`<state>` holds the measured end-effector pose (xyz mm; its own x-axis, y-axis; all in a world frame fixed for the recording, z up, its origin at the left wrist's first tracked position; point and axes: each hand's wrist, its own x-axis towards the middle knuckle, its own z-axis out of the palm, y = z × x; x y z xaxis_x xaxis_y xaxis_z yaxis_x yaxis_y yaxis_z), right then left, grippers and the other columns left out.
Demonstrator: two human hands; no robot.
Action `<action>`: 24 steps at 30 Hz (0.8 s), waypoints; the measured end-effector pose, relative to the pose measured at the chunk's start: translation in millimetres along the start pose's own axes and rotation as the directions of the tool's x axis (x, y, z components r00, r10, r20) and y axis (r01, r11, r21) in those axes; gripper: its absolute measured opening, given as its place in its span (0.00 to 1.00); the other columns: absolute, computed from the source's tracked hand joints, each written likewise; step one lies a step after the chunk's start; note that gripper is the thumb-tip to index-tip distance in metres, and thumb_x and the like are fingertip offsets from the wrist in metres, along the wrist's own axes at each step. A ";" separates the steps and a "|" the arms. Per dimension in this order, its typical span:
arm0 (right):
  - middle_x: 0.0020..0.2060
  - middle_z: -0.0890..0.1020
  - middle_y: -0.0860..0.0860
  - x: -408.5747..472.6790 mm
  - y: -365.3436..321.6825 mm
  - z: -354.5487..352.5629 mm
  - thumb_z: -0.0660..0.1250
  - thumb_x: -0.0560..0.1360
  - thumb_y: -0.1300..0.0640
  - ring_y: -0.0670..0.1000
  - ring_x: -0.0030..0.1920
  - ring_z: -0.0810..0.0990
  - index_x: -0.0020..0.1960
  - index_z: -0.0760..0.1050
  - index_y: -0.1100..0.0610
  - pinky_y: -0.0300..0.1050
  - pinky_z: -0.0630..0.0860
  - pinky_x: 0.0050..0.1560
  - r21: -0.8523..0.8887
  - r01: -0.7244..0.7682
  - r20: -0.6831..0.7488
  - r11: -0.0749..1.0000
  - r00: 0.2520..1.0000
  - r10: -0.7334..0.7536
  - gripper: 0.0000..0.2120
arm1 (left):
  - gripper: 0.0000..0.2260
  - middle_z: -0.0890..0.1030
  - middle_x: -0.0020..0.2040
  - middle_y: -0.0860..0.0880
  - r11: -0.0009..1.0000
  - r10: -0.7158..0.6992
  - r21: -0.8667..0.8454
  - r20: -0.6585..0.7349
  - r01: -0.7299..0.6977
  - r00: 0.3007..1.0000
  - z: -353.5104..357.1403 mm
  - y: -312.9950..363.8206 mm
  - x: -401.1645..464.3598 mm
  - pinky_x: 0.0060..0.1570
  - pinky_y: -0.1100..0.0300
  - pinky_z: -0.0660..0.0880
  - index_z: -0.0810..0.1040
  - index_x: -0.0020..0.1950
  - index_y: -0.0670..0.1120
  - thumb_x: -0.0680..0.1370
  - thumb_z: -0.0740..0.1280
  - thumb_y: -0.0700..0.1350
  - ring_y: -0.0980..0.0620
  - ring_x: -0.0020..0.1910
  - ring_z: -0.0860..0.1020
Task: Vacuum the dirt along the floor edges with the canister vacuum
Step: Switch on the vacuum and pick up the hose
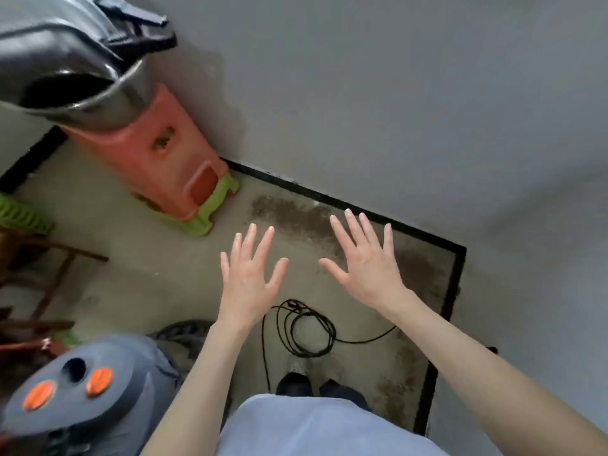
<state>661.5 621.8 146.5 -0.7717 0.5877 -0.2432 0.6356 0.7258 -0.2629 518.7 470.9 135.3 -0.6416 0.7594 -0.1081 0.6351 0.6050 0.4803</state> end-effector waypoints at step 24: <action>0.80 0.49 0.51 -33.0 -317.2 119.8 0.53 0.83 0.44 0.53 0.80 0.47 0.81 0.46 0.51 0.55 0.45 0.76 -0.016 0.804 0.468 0.595 0.532 -0.706 0.31 | 0.27 0.50 0.79 0.48 0.518 -0.855 -0.247 -0.119 0.819 0.505 -44.8 -220.8 -290.8 0.72 0.45 0.48 0.55 0.78 0.50 0.81 0.58 0.52 0.47 0.78 0.47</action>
<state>487.9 329.3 126.1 -0.8488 -0.3672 -0.3803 -0.2426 0.9098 -0.3368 545.9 105.8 99.6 -0.9181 -0.1622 -0.3617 -0.3026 0.8763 0.3750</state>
